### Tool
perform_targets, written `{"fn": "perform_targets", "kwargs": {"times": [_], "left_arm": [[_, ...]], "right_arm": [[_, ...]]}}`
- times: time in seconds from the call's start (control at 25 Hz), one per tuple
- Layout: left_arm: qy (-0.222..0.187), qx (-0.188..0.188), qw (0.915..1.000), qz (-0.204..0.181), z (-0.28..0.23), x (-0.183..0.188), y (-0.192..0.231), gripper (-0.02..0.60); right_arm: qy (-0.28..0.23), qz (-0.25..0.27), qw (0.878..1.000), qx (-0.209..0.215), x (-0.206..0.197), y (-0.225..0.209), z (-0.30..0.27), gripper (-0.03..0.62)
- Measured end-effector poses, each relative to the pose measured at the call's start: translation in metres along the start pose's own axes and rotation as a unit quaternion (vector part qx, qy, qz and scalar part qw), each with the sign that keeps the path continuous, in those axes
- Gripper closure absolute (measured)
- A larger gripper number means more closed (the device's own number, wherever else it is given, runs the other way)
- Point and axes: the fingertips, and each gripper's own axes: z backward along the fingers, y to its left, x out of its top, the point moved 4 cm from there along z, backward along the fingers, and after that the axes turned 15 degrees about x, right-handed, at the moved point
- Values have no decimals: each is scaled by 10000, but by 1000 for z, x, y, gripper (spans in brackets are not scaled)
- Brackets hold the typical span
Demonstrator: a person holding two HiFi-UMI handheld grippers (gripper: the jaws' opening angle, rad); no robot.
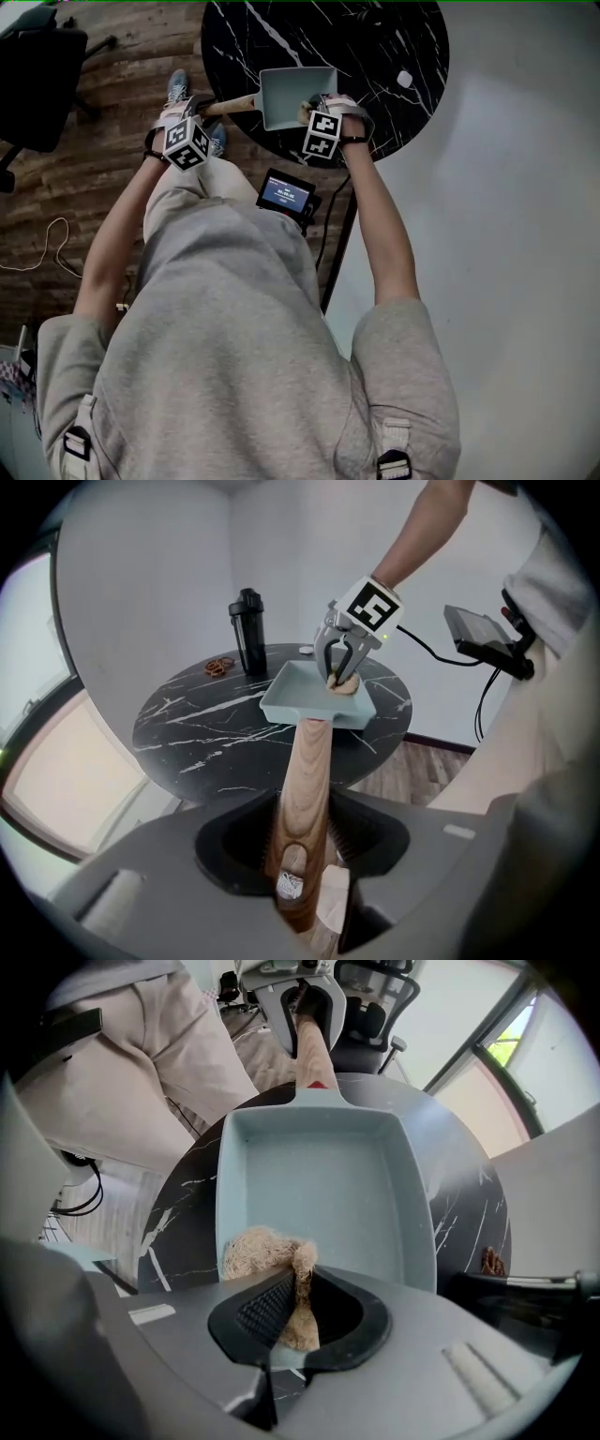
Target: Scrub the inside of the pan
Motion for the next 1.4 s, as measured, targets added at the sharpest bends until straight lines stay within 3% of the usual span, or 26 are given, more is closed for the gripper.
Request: {"fn": "perform_targets", "kwargs": {"times": [0.52, 0.72, 0.96, 1.12, 1.16, 1.24, 1.28, 1.32, 1.4], "left_arm": [[316, -25, 9994, 110, -4, -1, -2, 422], [389, -41, 9991, 168, -5, -1, -3, 420], [462, -64, 9987, 215, -3, -3, -5, 419], [460, -70, 9987, 194, -1, -3, -8, 420], [449, -72, 9988, 188, -1, -3, -9, 422], [431, -66, 9989, 177, -1, -3, -9, 423], [430, -64, 9989, 176, -1, -3, -9, 423], [432, -64, 9989, 175, 0, -3, -9, 423], [435, -75, 9989, 164, 0, -3, -10, 425]], "right_arm": [[-719, -225, 9972, 21, 50, 15, 1, 549], [-1435, -496, 9884, 67, 82, 17, 3, 549], [-1834, -877, 9787, 272, 91, 20, 8, 546], [-2476, -1127, 9598, 686, 87, 26, 27, 546], [-2830, -1224, 9475, 846, 87, 27, 38, 545], [-3688, -1549, 9097, 1119, 84, 26, 68, 543], [-4005, -1736, 8932, 1079, 79, 23, 82, 543], [-4147, -1934, 8849, 873, 69, 18, 91, 543], [-3896, -2404, 8890, 114, 35, 3, 95, 543]]}}
